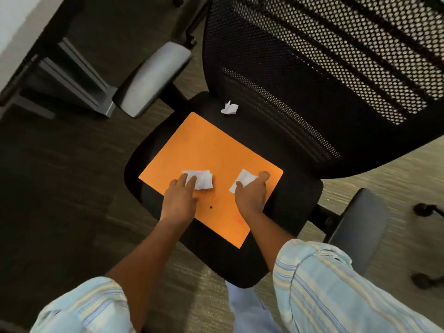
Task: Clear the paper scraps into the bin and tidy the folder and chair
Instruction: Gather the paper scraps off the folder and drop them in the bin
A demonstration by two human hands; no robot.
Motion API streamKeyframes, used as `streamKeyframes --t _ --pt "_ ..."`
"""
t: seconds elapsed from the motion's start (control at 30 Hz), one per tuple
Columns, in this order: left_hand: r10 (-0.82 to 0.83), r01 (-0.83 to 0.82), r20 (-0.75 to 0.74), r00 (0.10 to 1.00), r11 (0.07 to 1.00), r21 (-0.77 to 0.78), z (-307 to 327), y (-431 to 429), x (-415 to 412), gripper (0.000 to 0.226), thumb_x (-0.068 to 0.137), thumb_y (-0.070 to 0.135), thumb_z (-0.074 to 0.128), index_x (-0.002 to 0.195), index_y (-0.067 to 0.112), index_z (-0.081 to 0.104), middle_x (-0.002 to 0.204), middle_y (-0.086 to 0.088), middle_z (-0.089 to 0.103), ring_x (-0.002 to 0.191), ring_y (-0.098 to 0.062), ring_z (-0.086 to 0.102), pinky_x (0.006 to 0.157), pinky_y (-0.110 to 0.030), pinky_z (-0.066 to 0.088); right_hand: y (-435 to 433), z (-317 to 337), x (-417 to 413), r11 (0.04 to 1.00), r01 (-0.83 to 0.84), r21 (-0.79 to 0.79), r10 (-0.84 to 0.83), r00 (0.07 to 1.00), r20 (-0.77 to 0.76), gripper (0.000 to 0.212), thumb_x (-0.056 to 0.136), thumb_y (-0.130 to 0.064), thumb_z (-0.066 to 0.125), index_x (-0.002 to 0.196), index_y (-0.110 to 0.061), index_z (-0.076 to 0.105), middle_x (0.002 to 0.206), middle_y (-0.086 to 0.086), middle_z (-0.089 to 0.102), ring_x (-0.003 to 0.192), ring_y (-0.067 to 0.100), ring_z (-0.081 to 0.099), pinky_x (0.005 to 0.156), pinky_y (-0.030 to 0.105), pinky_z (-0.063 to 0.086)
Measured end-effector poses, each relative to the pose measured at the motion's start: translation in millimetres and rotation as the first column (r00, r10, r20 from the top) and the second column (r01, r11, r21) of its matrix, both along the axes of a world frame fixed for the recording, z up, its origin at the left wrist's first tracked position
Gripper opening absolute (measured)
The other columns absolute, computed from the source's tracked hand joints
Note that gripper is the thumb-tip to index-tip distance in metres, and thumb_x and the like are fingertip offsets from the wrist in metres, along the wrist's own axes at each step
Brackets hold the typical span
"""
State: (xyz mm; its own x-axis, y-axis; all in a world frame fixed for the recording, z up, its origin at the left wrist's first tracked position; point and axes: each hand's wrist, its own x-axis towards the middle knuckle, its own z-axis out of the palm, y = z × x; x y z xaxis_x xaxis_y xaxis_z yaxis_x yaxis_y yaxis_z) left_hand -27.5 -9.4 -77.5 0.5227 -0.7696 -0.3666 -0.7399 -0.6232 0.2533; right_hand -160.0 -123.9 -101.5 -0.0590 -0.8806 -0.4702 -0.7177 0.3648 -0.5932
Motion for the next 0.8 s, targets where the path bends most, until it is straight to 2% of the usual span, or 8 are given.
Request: streamKeyframes --t 0.1,0.17,0.27,0.37,0.47,0.57,0.7,0.8 --pt "-0.039 0.039 0.007 0.999 0.999 0.022 -9.3 -6.2 5.9 0.061 0.086 0.024 0.064 0.139 0.019 0.035 0.147 -0.008 0.037 0.123 -0.030 0.041 0.098 -0.042 0.043 -9.5 -1.4 7.0 0.998 0.037 0.045 -0.039 0.998 0.045 0.062 0.088 -0.007 0.063 0.135 -0.021 0.024 0.103 0.011 0.061 0.093 0.029 0.062 0.066 0.033 0.047" --pt "-0.041 0.042 -0.013 0.999 0.999 0.018 -12.7 -9.3 9.0 0.058 0.086 0.023 0.063 0.138 0.020 0.037 0.145 -0.008 0.038 0.121 -0.030 0.043 0.096 -0.042 0.045 -20.2 -1.3 15.6 1.000 -0.020 0.012 0.020 0.998 0.056 0.046 0.091 -0.008 0.059 0.132 -0.014 0.041 0.111 0.010 0.062 0.103 0.028 0.061 0.072 0.031 0.047" --pt "-0.042 0.043 -0.054 0.998 0.999 0.017 -14.3 -11.7 15.1 0.051 0.087 0.019 0.059 0.135 0.018 0.042 0.138 -0.010 0.044 0.116 -0.031 0.045 0.092 -0.043 0.046 -43.1 1.0 35.1 0.983 -0.165 -0.076 0.171 0.982 0.080 0.011 0.093 -0.009 0.052 0.098 -0.005 0.061 0.105 0.011 0.060 0.098 0.025 0.057 0.073 0.030 0.040" --pt "-0.065 0.066 -0.068 0.996 0.998 0.022 -15.1 -10.1 23.1 0.045 0.088 0.015 0.058 0.131 0.017 0.048 0.132 -0.011 0.049 0.113 -0.030 0.046 0.089 -0.043 0.048 -73.1 7.4 60.7 0.958 -0.255 -0.130 0.266 0.961 0.074 0.016 0.094 -0.008 0.049 0.102 -0.004 0.062 0.117 0.015 0.053 0.106 0.027 0.052 0.078 0.025 0.033" --pt "-0.086 0.088 -0.066 0.994 0.996 0.026 -16.1 -9.6 28.5 0.036 0.088 0.016 0.058 0.124 0.016 0.053 0.130 -0.011 0.050 0.111 -0.030 0.048 0.086 -0.043 0.049 -104.4 11.5 82.6 0.876 -0.422 -0.233 0.424 0.904 -0.042 0.024 0.095 -0.006 0.046 0.115 -0.002 0.059 0.129 0.013 0.049 0.114 0.026 0.051 0.087 0.028 0.038" --pt "-0.096 0.097 -0.060 0.994 0.995 0.007 -18.3 -10.8 29.8 0.028 0.087 0.020 0.059 0.113 0.011 0.058 0.123 -0.012 0.052 0.105 -0.031 0.050 0.082 -0.042 0.048 -133.4 7.9 99.4 0.721 -0.636 -0.275 0.608 0.771 -0.188 0.034 0.091 -0.001 0.047 0.124 -0.001 0.054 0.132 0.013 0.050 0.119 0.029 0.049 0.095 0.035 0.042" --pt "-0.108 0.108 -0.003 0.994 0.994 0.004 -21.8 -12.4 27.6 0.025 0.088 0.018 0.057 0.111 0.010 0.059 0.118 -0.013 0.055 0.102 -0.031 0.052 0.077 -0.041 0.050 -160.3 -4.4 117.1 0.588 -0.779 -0.220 0.708 0.626 -0.327 0.040 0.092 0.000 0.047 0.131 -0.006 0.052 0.144 0.008 0.042 0.126 0.028 0.044 0.105 0.037 0.040" --pt "-0.178 0.178 0.078 0.981 0.984 0.014 -19.7 -13.7 26.2 0.025 0.079 0.012 0.069 0.104 0.009 0.066 0.099 -0.013 0.065 0.082 -0.030 0.060 0.061 -0.037 0.054 -171.2 -15.2 127.5 0.481 -0.859 -0.175 0.750 0.506 -0.425 0.042 0.094 -0.002 0.045 0.135 -0.011 0.049 0.148 0.003 0.037 0.126 0.027 0.044 0.103 0.038 0.040"
